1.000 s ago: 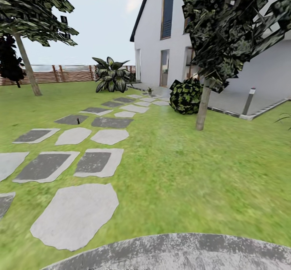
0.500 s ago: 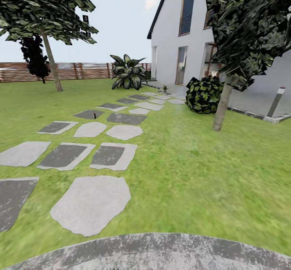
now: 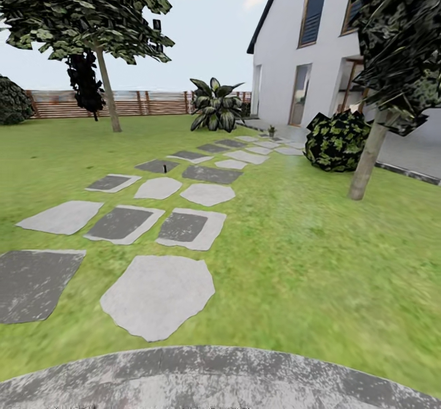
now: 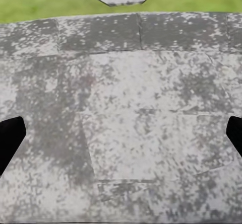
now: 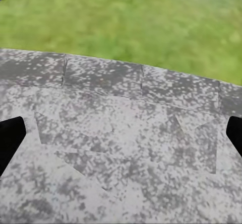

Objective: Pick up the pesticide atomizer in the garden and spray insectifuge to fully cover both potted plants in the garden.

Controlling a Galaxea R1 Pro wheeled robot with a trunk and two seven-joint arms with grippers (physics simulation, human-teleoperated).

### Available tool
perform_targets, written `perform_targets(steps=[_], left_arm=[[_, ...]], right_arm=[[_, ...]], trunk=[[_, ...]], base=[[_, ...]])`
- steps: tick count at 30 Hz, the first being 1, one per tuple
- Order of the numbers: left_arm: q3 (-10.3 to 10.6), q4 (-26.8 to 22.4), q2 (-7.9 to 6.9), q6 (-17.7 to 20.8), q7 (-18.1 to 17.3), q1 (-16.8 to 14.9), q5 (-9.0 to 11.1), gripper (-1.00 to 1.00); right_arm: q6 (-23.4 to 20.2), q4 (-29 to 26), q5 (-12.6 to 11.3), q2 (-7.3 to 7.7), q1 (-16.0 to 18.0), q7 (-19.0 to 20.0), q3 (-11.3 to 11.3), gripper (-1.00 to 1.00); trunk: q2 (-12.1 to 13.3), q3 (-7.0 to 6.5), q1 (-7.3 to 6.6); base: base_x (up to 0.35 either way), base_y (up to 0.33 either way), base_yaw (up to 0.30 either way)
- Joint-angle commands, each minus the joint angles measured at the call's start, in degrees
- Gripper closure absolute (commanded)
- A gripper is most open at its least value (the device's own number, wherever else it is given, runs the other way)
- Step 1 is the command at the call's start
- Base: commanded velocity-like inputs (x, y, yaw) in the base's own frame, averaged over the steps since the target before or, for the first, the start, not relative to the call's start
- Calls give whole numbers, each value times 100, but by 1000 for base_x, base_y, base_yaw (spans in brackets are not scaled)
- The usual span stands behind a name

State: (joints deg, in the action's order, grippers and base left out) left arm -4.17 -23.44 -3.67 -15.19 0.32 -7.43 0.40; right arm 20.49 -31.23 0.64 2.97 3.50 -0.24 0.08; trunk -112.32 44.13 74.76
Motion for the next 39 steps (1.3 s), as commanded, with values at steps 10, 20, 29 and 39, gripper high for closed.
perform_targets(steps=[10,20,29,39], left_arm=[[-5,6,6,-19,3,-5,4,-100],[-5,6,6,-19,2,-5,4,-100],[-5,6,4,-21,2,-5,4,-100],[-5,6,6,-22,3,-5,4,-100]], right_arm=[[16,-6,7,0,2,-2,3,-100],[16,2,7,1,2,-2,1,-100],[16,2,7,2,2,-2,1,-100],[16,-2,7,2,2,-2,1,-100]], trunk=[[-405,254,219],[-806,506,439],[-1167,744,637],[-1568,1011,856]], base=[[0,0,201],[0,0,173],[0,0,103],[0,0,66]])
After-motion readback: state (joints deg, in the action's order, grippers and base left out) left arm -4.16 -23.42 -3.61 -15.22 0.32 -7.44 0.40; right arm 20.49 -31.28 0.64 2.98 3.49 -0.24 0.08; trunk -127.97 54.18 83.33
